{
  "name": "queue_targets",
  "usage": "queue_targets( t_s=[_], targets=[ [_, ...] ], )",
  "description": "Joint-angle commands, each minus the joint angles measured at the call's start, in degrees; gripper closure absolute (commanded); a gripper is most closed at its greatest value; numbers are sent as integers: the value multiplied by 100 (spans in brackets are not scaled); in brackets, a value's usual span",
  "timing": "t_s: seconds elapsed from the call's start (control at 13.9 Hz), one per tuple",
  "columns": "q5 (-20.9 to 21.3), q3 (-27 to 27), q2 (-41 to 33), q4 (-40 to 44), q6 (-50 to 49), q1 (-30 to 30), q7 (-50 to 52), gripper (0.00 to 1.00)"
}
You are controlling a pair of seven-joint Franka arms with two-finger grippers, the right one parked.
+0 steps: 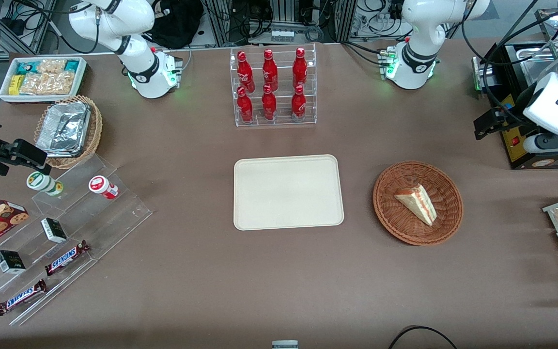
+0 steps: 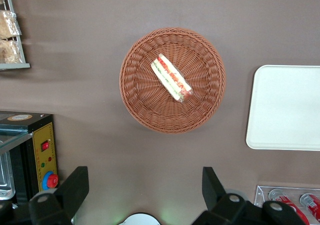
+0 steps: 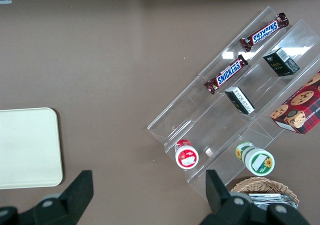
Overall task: Place sandwich from basket to tray
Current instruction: 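Move the left gripper over the wrapped sandwich in the wicker basket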
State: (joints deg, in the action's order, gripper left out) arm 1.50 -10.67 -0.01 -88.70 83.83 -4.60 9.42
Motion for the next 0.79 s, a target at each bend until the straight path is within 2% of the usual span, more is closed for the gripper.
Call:
queue_targets(
  t_s=[0.0,0.43,0.58,0.72],
  targets=[
    [87,64,-87,-67,2,12,-133,0],
    [26,73,386,-217,177,3,-63,0],
    [26,73,423,-855,946,11,-11,0],
    [26,56,353,-1673,1975,38,540,0]
  ],
)
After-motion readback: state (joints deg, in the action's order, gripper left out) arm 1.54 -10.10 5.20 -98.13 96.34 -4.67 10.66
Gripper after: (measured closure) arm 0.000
